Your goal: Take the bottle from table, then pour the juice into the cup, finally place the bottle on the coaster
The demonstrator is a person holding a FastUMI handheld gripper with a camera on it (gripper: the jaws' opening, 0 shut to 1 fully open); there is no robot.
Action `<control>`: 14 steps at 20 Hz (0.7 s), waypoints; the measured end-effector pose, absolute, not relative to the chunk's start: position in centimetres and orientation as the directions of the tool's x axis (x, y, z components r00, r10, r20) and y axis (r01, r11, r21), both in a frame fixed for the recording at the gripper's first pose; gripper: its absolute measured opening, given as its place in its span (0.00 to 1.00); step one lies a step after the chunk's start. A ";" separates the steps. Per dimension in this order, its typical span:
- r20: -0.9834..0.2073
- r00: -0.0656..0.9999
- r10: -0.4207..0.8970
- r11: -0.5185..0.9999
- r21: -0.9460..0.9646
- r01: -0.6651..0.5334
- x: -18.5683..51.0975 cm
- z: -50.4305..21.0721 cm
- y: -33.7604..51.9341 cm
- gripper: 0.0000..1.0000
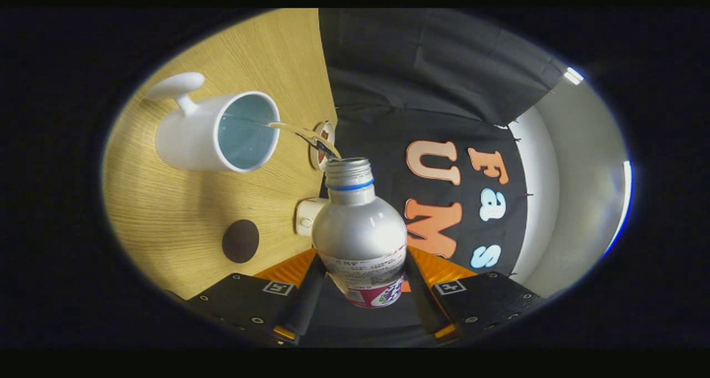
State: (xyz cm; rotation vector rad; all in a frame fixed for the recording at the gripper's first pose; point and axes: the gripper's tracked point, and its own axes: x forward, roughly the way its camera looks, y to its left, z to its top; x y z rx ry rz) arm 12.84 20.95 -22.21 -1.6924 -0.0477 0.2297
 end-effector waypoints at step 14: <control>-0.084 0.980 0.180 -0.212 -0.976 -0.045 13.5 -20.6 20.8 0.76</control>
